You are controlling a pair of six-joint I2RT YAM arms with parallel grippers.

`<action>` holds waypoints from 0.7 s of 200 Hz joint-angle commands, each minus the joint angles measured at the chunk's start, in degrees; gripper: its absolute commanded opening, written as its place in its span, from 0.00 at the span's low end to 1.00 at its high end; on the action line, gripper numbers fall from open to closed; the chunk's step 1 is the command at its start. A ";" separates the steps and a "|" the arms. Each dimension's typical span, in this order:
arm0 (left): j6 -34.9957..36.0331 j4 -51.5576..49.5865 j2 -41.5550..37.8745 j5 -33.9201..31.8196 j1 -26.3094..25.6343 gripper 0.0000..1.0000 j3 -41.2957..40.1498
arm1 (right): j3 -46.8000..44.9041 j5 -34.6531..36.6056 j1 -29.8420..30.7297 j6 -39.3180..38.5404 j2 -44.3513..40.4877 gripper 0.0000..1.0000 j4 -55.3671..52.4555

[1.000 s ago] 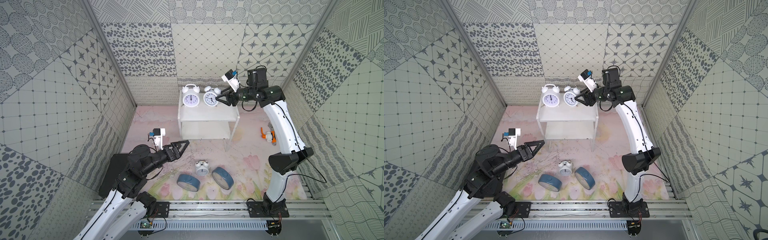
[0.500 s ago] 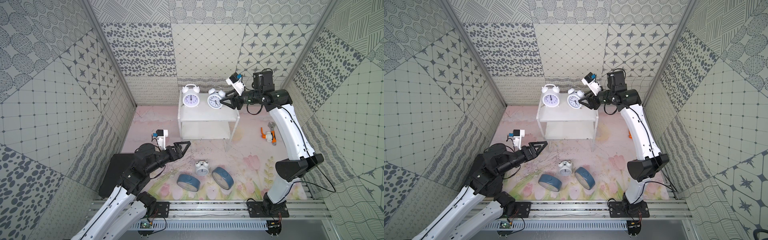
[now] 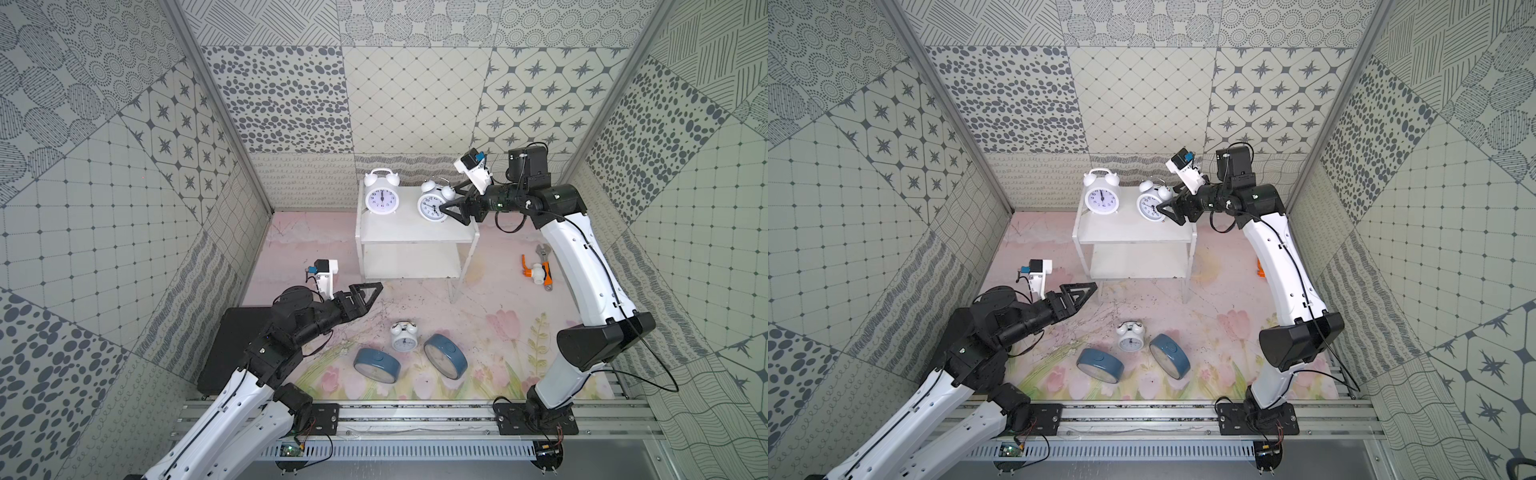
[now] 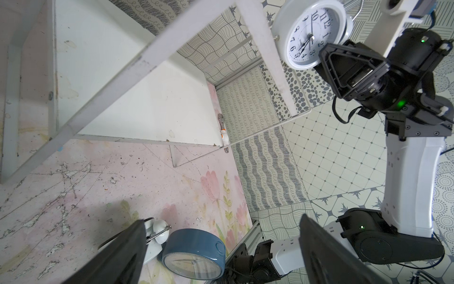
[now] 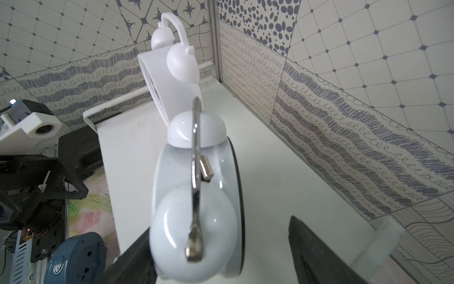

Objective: Place the alarm clocks on the shelf by style
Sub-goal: Place the alarm on the shelf.

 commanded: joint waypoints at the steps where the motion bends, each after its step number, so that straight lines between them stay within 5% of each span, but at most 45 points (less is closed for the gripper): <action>1: 0.54 4.87 0.37 0.82 0.29 1.00 0.22 | -1.81 3.30 -0.31 -1.39 -3.61 0.85 3.63; 140: 0.16 4.05 0.23 1.53 0.47 1.00 0.88 | -5.51 5.90 -1.06 6.65 -9.92 0.89 7.13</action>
